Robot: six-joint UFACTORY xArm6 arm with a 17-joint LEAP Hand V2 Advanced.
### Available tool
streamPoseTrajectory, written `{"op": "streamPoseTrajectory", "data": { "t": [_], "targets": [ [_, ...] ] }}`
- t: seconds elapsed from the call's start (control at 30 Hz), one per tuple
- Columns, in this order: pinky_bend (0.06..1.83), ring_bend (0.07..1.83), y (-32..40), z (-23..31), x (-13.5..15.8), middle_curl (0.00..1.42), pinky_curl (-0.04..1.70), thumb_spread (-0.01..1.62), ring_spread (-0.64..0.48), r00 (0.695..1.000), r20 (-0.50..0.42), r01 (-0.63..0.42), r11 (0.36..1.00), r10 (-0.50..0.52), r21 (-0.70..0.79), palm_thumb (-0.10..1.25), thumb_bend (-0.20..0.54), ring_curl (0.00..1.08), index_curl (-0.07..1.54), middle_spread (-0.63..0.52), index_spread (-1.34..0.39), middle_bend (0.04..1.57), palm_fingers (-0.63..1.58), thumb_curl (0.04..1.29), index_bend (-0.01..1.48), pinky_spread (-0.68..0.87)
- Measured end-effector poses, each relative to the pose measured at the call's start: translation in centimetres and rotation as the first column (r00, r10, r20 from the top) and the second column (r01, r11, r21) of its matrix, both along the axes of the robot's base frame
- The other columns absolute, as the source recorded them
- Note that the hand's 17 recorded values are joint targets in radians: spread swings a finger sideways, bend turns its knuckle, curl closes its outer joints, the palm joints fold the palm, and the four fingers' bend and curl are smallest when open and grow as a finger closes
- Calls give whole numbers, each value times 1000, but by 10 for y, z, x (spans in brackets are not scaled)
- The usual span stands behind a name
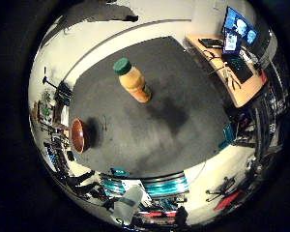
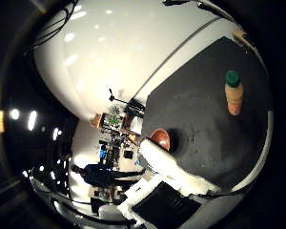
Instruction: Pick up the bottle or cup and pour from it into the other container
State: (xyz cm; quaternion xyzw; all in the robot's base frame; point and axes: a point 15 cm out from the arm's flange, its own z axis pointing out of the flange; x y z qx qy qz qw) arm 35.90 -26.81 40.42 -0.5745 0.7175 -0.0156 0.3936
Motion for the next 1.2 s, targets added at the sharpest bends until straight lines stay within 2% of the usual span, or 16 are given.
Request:
{"op": "streamPoseTrajectory", "data": {
  "t": [0.3,0.57,0.83,1.2],
  "targets": [
    [927,513,-46,-59,5,349,-7,1016,137,998,46,40,990,-47,137,496,-26,225,278,27,-256,324,195,310,161,428],
    [896,523,-64,-110,21,351,-7,1028,121,996,76,33,971,-53,236,547,-24,220,289,14,-248,343,206,319,168,417],
    [888,542,-87,-148,30,351,-6,1035,118,992,77,76,969,-97,233,562,-24,218,284,13,-243,346,188,324,156,414],
    [895,566,-83,-158,60,352,-4,1037,107,989,116,59,968,-89,246,562,-25,216,280,22,-234,353,179,325,158,406]
  ]
}}
